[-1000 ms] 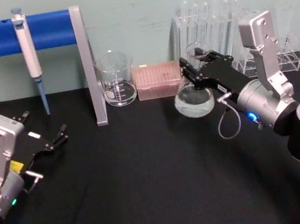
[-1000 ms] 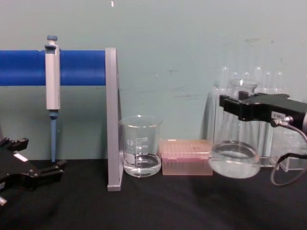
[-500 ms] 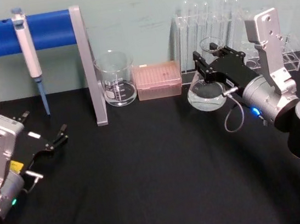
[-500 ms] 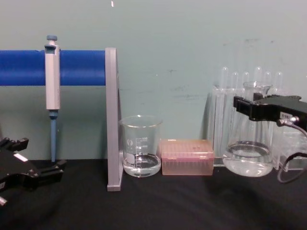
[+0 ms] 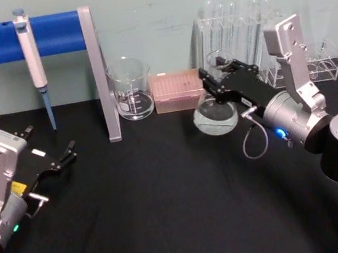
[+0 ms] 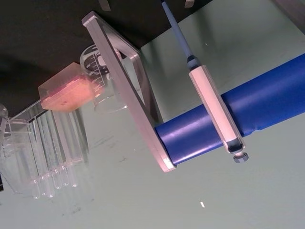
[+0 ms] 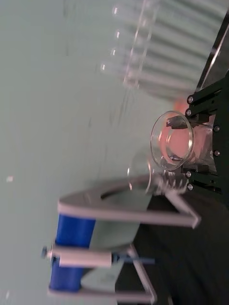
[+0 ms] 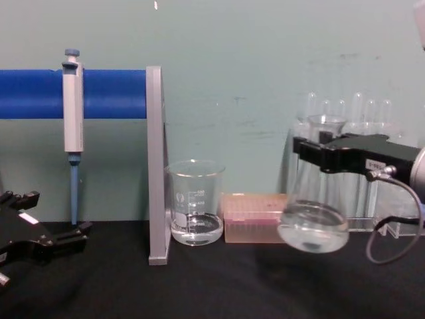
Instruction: Grasp the erlenmeyer flask with one hand, shake it three times, then place it back.
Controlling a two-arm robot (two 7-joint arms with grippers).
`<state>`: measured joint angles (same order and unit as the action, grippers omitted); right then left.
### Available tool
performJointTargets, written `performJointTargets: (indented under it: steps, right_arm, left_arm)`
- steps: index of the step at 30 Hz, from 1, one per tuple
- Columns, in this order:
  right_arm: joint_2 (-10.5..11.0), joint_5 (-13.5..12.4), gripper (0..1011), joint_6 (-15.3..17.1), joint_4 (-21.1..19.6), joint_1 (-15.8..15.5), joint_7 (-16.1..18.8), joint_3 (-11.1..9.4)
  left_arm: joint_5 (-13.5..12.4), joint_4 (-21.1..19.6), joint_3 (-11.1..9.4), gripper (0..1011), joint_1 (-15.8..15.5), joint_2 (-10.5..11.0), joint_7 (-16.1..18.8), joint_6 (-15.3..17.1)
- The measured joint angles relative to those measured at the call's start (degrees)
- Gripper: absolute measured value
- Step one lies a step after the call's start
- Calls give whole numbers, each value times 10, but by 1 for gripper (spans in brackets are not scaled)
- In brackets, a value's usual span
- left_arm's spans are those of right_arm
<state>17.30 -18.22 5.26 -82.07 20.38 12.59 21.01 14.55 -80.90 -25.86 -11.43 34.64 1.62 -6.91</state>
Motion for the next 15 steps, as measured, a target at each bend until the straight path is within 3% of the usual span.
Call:
performJointTargets:
  steps: [9, 15]
  right_arm:
    - [9, -12, 457, -11, -14, -4, 84, 13]
    - [27, -30, 456, -29, -21, -2, 157, 35]
  left_arm:
    - [0, 0, 0, 1001, 0, 0, 0, 0]
    - [0, 0, 0, 1001, 0, 0, 0, 0]
